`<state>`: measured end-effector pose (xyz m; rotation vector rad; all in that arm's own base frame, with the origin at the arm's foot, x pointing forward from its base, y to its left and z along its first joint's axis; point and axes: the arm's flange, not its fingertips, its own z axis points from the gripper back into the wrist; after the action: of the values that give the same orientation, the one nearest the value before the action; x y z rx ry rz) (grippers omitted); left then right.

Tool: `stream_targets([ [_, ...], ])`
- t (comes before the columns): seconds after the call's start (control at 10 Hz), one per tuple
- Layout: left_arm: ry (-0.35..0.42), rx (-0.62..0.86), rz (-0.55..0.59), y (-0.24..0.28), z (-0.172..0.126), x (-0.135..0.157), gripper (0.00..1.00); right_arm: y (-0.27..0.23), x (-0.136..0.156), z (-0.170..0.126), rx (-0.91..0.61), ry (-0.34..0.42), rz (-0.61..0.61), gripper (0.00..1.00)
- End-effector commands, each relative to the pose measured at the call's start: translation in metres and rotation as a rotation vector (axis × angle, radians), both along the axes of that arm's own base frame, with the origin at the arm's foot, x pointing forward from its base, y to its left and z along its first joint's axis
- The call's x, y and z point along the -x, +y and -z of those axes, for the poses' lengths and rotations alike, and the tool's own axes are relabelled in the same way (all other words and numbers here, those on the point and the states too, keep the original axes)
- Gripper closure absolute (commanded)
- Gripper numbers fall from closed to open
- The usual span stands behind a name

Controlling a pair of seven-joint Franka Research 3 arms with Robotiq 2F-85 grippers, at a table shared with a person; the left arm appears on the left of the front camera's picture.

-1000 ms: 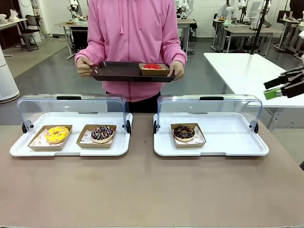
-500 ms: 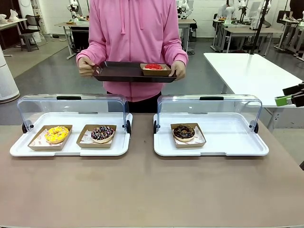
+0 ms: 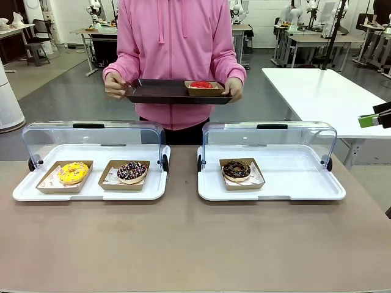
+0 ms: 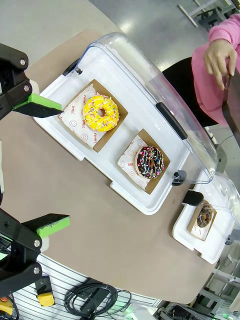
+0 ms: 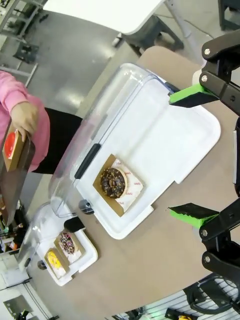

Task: Provide the desired donut to the person.
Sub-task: Pick up and lift the Paper togo box containing the Donut pointed at by the person.

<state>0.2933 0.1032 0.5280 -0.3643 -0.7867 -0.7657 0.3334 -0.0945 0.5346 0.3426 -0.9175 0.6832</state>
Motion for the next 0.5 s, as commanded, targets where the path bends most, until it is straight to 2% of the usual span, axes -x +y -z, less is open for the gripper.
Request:
stream_targets([
  [0.0,-0.001,0.014,0.002,0.001,0.000,0.000,0.00,0.013,0.009,0.005,0.020,0.018,0.051,0.00],
  [0.1,-0.001,0.014,0.002,0.001,0.000,0.000,0.00,0.022,0.005,0.005,-0.050,0.004,-0.085,0.00],
  [0.2,-0.001,0.014,0.002,0.001,0.000,0.000,0.00,0.001,-0.001,-0.002,0.009,0.002,0.015,0.00],
  [0.4,-0.001,0.014,0.002,0.001,0.000,0.000,0.00,0.001,-0.001,-0.002,0.009,0.002,0.015,0.00],
])
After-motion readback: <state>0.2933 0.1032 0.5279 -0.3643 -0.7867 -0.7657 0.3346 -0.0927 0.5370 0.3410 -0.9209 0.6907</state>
